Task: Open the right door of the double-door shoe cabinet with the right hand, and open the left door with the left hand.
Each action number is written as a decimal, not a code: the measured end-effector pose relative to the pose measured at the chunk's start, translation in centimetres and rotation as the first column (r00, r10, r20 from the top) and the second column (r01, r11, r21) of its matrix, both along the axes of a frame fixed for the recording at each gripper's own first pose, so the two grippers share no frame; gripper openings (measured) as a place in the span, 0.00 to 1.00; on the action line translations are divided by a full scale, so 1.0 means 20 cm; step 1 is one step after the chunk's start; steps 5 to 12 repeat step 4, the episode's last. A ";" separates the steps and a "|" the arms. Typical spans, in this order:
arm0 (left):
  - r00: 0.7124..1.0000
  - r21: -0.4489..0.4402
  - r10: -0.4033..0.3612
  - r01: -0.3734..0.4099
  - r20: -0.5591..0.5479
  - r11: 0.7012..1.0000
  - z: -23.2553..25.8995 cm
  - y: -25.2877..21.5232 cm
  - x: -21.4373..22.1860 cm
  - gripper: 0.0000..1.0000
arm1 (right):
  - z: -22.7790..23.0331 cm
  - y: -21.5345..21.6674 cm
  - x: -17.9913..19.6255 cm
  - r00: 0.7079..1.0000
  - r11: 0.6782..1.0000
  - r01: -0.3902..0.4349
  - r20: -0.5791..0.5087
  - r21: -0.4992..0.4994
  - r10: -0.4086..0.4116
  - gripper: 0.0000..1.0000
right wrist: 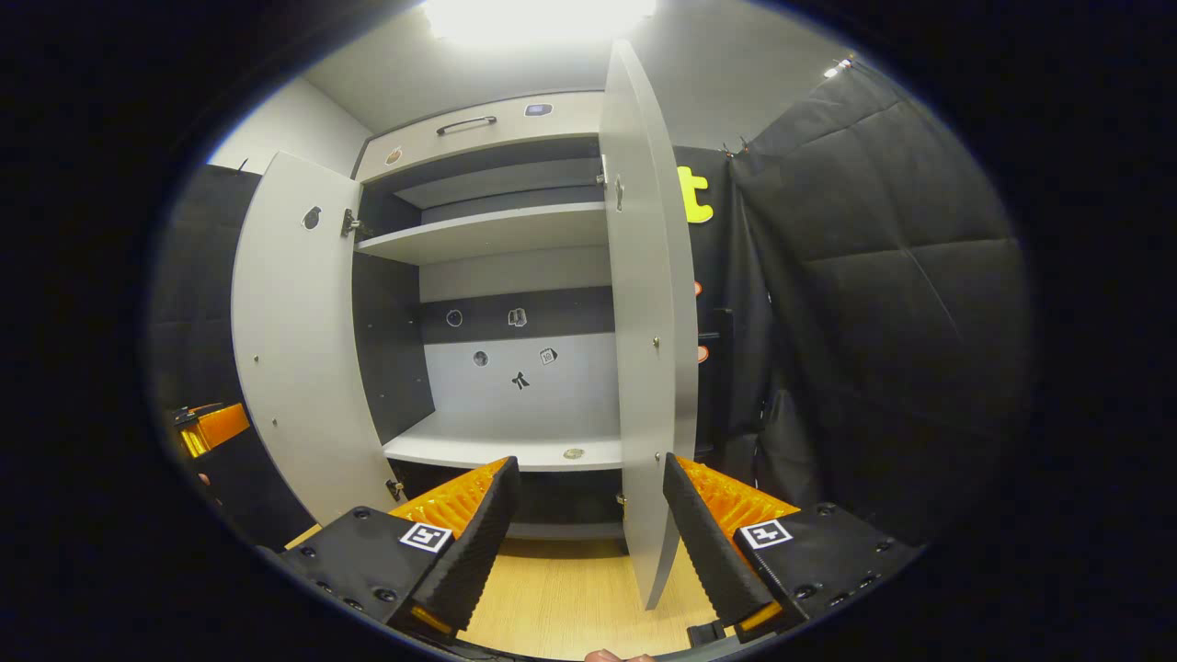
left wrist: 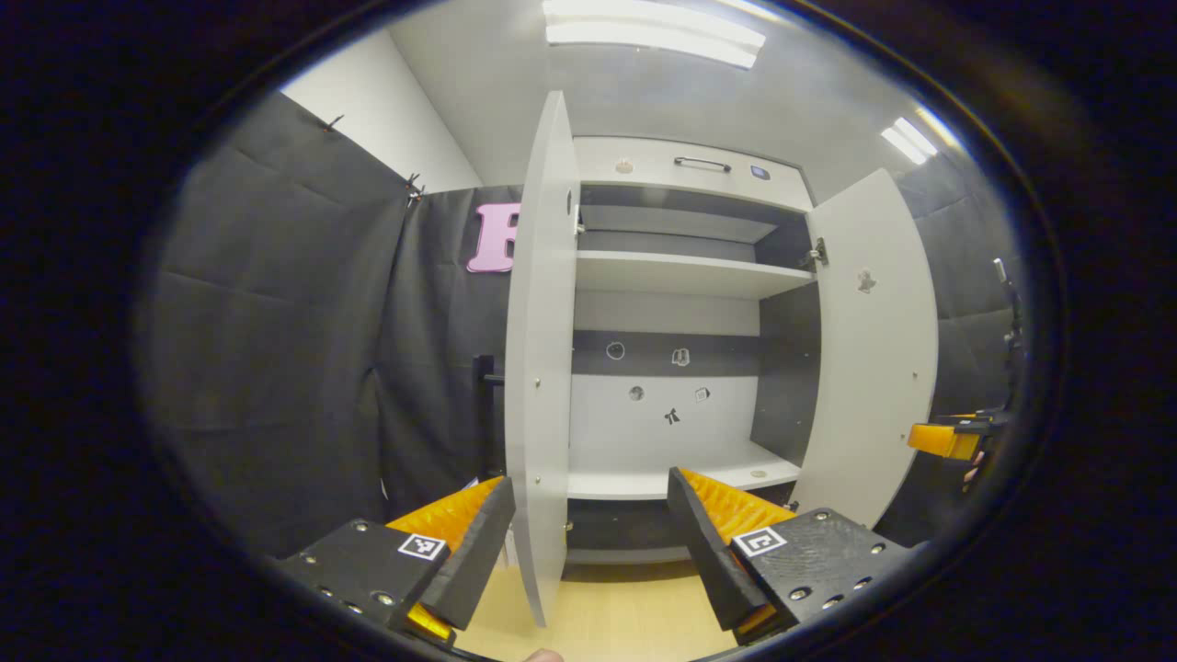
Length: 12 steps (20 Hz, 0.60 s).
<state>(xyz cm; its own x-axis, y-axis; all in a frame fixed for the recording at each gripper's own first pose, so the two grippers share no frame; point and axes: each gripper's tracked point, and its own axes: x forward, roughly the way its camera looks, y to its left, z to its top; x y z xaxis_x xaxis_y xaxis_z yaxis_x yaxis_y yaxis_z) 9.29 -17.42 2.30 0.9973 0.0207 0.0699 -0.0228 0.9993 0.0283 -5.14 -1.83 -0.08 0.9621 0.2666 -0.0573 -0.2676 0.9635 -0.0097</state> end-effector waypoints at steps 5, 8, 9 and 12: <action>1.000 -0.037 0.013 -0.013 0.003 0.999 -0.01 0.04 -0.01 0.96 | 0.00 0.00 0.00 1.000 1.000 0.005 0.000 0.001 -0.005 0.98; 1.000 -0.037 0.013 -0.013 0.003 0.999 -0.01 0.04 -0.01 0.96 | 0.00 0.00 0.00 1.000 1.000 0.005 0.000 0.001 -0.005 0.98; 1.000 -0.037 0.013 -0.013 0.003 0.999 -0.01 0.04 -0.01 0.96 | 0.00 0.00 0.00 1.000 1.000 0.005 0.000 0.001 -0.005 0.98; 1.000 -0.037 0.013 -0.013 0.003 0.999 -0.01 0.04 -0.01 0.96 | 0.00 0.00 0.00 1.000 1.000 0.005 0.000 0.001 -0.005 0.98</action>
